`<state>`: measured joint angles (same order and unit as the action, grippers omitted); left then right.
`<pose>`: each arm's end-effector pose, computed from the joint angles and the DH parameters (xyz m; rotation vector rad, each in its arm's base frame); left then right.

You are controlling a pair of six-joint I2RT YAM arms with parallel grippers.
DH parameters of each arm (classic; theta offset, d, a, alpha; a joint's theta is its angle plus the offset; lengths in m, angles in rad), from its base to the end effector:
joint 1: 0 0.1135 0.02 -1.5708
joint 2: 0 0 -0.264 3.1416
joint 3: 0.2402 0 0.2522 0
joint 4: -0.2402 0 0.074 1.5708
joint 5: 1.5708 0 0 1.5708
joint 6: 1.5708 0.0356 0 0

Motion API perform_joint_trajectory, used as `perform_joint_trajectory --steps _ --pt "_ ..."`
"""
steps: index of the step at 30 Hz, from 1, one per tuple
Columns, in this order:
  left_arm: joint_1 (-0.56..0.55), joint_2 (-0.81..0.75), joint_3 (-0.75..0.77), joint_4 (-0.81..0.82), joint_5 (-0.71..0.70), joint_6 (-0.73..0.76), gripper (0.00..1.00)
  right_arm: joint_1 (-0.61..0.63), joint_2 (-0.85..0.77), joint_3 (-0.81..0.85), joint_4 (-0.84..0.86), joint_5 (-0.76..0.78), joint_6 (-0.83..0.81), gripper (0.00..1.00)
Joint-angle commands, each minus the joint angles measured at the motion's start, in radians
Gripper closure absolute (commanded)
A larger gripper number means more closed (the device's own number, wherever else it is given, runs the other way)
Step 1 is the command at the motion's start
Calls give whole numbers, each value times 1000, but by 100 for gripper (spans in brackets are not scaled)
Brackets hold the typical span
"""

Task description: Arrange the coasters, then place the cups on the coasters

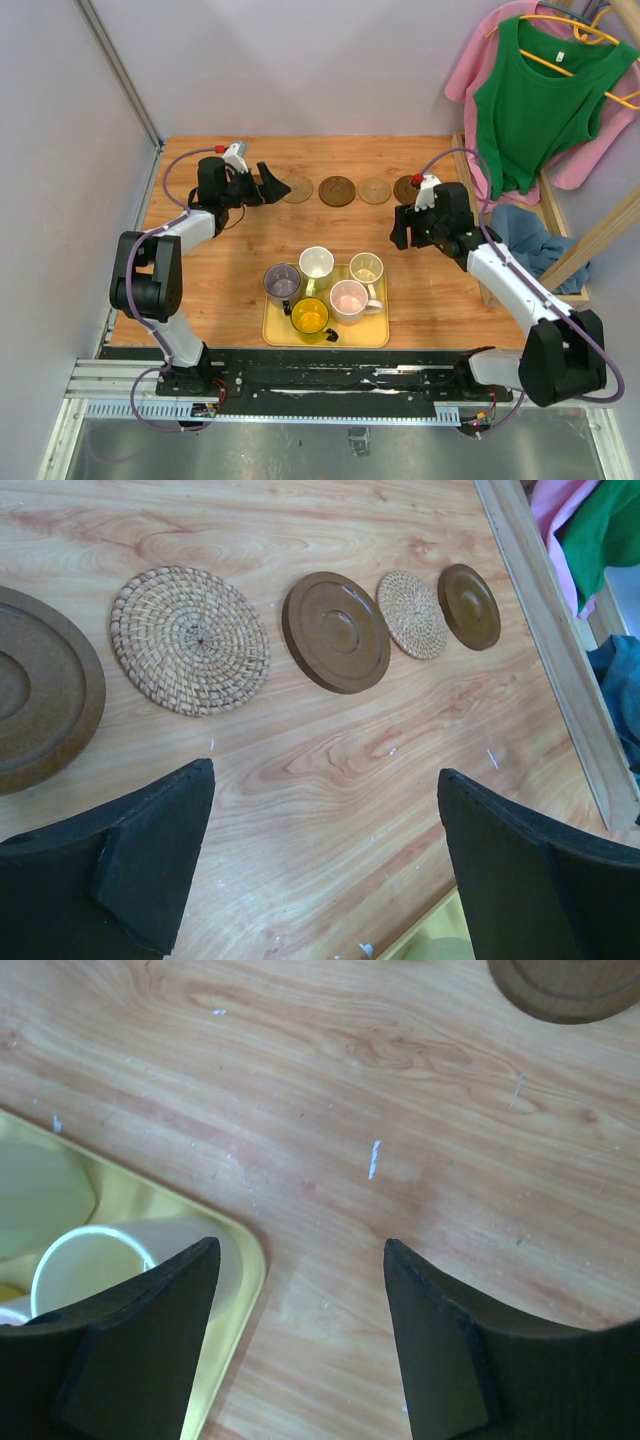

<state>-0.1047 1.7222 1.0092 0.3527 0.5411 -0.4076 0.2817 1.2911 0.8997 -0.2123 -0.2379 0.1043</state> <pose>0.3781 -0.0582 0.2228 0.0752 1.9718 -0.8596 0.2722 0.0875 0.2676 -0.3310 2.1697 0.4776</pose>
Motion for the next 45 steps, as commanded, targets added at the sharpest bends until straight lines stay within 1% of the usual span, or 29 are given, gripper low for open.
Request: perform_joint_trajectory --steps 1,4,8,13,14,16,22,30,45 --pt "-12 -48 -17 30 -17 29 3 54 -87 -49 -38 26 25 31" --pt "-13 -48 -23 30 -20 33 2 104 -123 -79 -70 74 20 30" --pt "-13 -47 -30 29 -18 36 2 165 -159 -118 -83 74 38 30" --pt "-13 -55 -37 29 -17 39 2 202 -208 -160 -79 15 64 28" --pt "-13 -55 -38 28 -17 40 2 206 -216 -166 -78 -1 66 23" --pt "-13 -56 -38 26 -18 40 2 213 -235 -183 -68 -34 67 20" --pt "-13 -57 -40 23 -18 39 2 231 -275 -215 -66 -93 65 19" --pt "-13 -45 -38 23 -17 29 2 264 -237 -234 -92 -108 61 21" --pt "-13 -35 -35 25 -9 22 1 309 -136 -230 -106 -21 56 23"
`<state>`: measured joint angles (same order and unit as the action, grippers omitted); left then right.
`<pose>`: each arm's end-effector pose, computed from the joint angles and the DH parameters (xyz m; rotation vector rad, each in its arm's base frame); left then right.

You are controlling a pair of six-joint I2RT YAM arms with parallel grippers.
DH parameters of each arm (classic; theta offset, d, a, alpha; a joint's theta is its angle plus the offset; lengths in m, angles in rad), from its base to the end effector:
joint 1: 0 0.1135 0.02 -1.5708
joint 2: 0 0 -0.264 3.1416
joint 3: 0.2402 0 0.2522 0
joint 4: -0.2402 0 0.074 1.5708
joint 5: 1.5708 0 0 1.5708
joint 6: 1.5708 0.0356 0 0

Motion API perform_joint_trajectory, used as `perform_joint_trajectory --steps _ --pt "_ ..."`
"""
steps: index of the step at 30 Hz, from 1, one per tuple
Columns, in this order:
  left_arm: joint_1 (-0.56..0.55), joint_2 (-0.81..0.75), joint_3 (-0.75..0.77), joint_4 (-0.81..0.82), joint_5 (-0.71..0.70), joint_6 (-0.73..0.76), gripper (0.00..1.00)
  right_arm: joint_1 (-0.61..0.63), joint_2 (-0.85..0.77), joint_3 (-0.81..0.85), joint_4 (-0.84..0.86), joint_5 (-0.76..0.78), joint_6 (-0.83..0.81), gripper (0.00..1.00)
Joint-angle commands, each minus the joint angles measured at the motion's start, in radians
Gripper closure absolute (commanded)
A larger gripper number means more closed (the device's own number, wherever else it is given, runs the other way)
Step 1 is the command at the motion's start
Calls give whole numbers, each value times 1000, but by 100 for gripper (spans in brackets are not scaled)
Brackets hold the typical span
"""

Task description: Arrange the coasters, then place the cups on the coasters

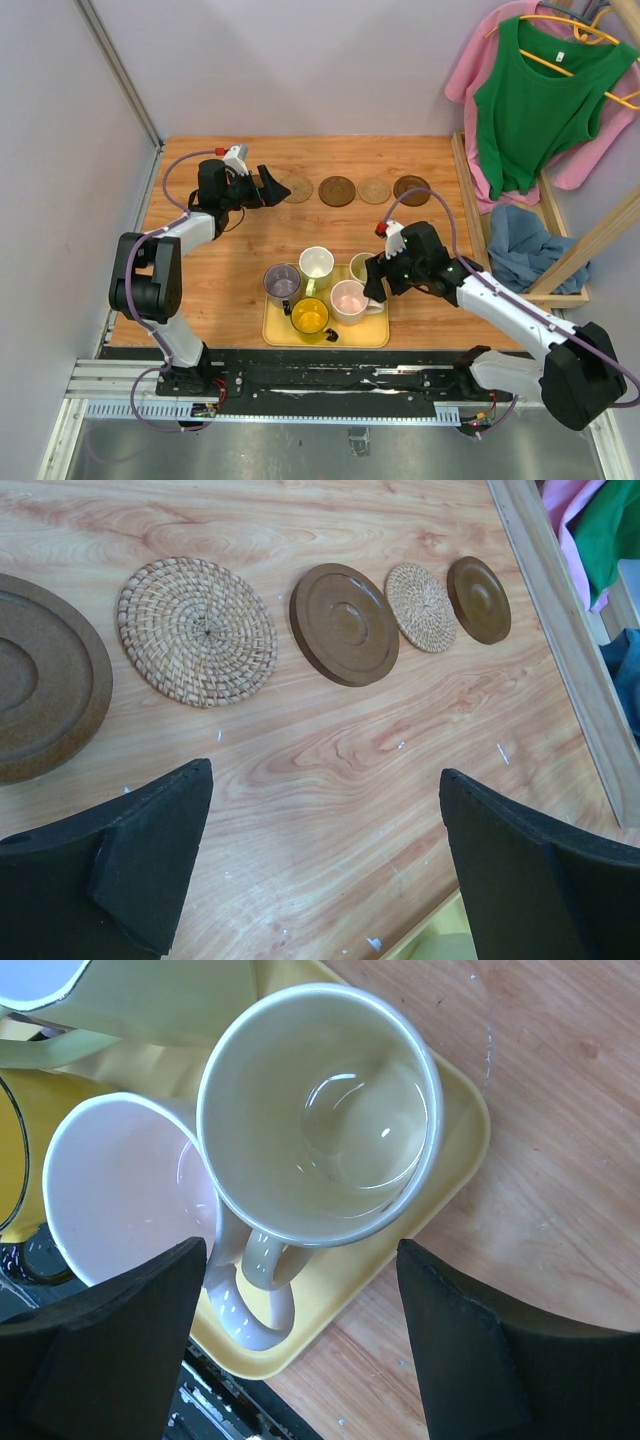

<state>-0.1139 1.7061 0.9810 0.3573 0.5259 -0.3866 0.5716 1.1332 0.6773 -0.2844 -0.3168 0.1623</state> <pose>0.3720 -0.0606 0.2199 0.0917 1.9763 -0.8381 0.1909 0.1360 0.2259 -0.6464 2.2912 0.7297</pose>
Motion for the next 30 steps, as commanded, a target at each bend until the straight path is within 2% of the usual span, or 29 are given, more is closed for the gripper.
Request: perform_joint_trajectory --steps 1,5,15,30 --pt "-4 -18 -7 20 6 1 1 21 25 -7 -37 70 0 23" --pt "-4 -13 -7 22 11 0 1 23 25 -12 -36 94 3 23" --pt "-4 -8 -5 25 16 -3 1 26 -64 13 7 28 18 22" --pt "-4 0 -5 25 21 -4 1 26 -91 -32 6 152 34 24"
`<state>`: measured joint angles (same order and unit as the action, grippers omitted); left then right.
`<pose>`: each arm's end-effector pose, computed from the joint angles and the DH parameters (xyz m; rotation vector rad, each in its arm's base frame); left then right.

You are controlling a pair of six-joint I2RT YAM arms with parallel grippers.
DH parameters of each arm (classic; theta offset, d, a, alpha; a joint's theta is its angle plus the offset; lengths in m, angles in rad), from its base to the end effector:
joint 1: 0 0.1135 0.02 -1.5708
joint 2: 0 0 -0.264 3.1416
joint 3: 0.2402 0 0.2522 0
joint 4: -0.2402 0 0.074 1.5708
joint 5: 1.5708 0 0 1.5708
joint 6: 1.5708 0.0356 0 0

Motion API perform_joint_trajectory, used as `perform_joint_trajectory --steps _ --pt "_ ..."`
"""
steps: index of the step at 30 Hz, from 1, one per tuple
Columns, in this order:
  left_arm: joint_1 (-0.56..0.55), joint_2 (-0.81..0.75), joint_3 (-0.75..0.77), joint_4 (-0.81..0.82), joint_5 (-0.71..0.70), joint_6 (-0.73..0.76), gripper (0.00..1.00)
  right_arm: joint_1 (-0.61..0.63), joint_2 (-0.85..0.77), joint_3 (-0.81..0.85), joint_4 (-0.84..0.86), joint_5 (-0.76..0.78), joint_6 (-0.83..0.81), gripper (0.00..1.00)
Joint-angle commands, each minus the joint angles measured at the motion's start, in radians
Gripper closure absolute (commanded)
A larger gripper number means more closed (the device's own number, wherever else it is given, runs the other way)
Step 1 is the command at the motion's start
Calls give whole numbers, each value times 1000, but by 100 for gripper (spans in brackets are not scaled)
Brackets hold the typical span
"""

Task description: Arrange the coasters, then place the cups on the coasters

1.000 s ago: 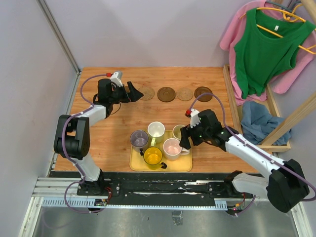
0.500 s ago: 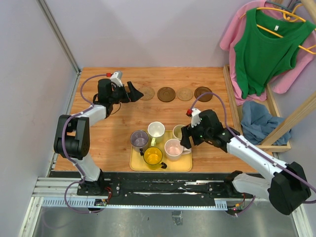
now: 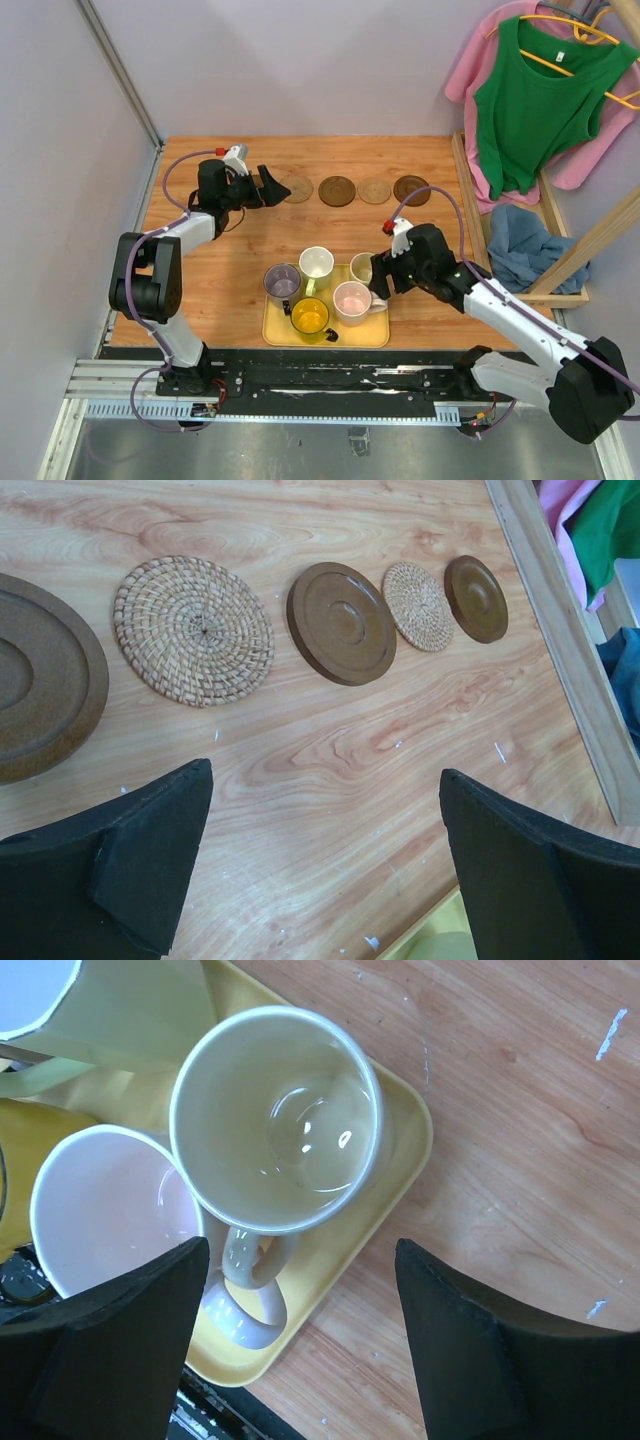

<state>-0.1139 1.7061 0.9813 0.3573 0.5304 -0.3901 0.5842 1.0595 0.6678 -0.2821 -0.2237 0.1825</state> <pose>0.3720 -0.0607 0.2200 0.0915 1.9766 -0.8446 0.1834 0.1307 0.2378 -0.5822 2.2350 0.6553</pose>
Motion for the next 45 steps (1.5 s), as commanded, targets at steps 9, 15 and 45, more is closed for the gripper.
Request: perform_joint_trajectory --steps 9,15,45 --pt "-4 14 -1 36 34 -13 1 14 10 -25 -4 61 12 26" --pt "-4 22 2 40 38 -18 1 14 25 -18 -3 28 14 27" --pt "-4 51 10 46 46 -30 0 23 151 -42 21 102 16 50"
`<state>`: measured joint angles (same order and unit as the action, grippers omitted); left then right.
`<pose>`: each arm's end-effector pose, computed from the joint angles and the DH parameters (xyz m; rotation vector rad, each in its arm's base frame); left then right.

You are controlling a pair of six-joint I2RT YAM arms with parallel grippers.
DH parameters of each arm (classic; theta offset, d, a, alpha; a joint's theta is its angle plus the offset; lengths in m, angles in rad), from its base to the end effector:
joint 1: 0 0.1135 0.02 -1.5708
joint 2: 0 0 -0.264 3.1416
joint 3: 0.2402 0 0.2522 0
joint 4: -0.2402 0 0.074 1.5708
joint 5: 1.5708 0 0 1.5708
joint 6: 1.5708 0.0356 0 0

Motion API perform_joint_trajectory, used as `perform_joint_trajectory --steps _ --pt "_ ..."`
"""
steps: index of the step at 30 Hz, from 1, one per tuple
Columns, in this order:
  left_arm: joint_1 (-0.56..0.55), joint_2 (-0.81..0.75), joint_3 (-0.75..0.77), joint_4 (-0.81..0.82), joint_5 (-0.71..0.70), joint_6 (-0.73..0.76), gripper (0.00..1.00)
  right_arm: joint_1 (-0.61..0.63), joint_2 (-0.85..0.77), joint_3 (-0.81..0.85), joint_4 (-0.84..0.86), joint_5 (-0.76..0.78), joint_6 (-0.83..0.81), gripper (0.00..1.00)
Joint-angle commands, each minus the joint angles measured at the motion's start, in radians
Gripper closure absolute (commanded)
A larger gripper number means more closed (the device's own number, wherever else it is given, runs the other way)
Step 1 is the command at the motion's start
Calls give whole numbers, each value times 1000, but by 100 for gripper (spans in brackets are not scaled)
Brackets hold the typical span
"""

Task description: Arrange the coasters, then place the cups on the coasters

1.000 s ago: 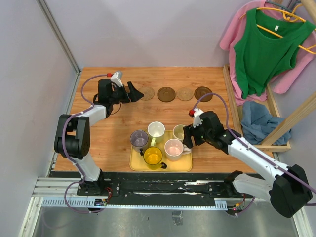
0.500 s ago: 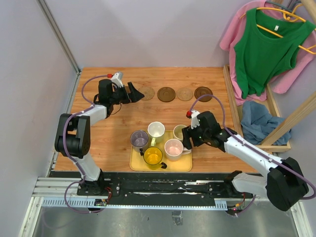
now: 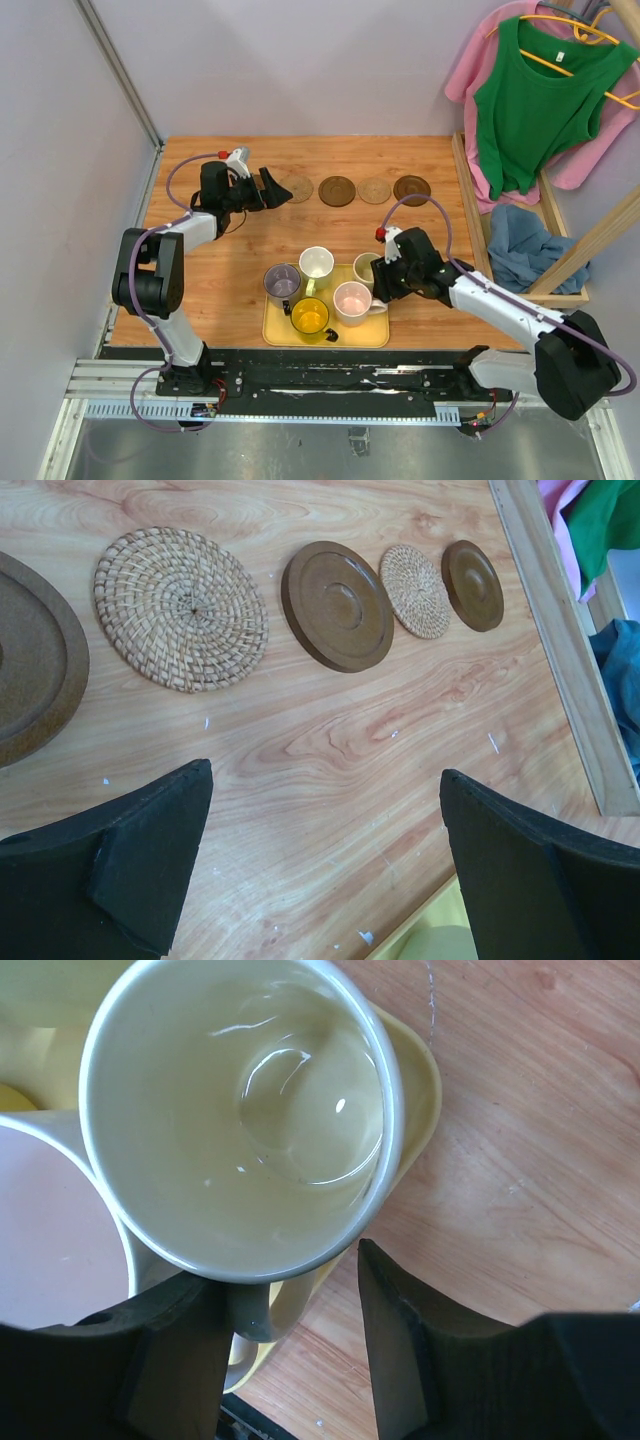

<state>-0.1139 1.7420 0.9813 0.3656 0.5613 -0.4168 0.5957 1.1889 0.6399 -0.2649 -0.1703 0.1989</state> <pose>0.3753 -0.0620 0.2081 0.0771 2.0083 -0.8940 0.1926 0.1379 0.2025 -0.5637 2.3825 0.5690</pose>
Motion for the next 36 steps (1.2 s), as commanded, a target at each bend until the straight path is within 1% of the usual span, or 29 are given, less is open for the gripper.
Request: perform_joint_trajectory --steps 1,10,17,26,31,36 --pt "-4 17 10 38 15 -4 0 13 26 -11 8 39 -3 51" --pt "-4 21 10 41 17 -7 0 25 78 14 4 15 -19 55" --pt "-4 28 11 41 22 -11 0 40 99 31 -1 32 -23 56" --pt "-4 30 11 42 22 -10 0 52 84 54 -20 69 -31 56" --pt "-4 30 11 43 23 -12 0 53 104 58 -14 75 -34 56" --pt "-4 30 11 42 23 -12 0 59 115 60 -8 78 -33 59"
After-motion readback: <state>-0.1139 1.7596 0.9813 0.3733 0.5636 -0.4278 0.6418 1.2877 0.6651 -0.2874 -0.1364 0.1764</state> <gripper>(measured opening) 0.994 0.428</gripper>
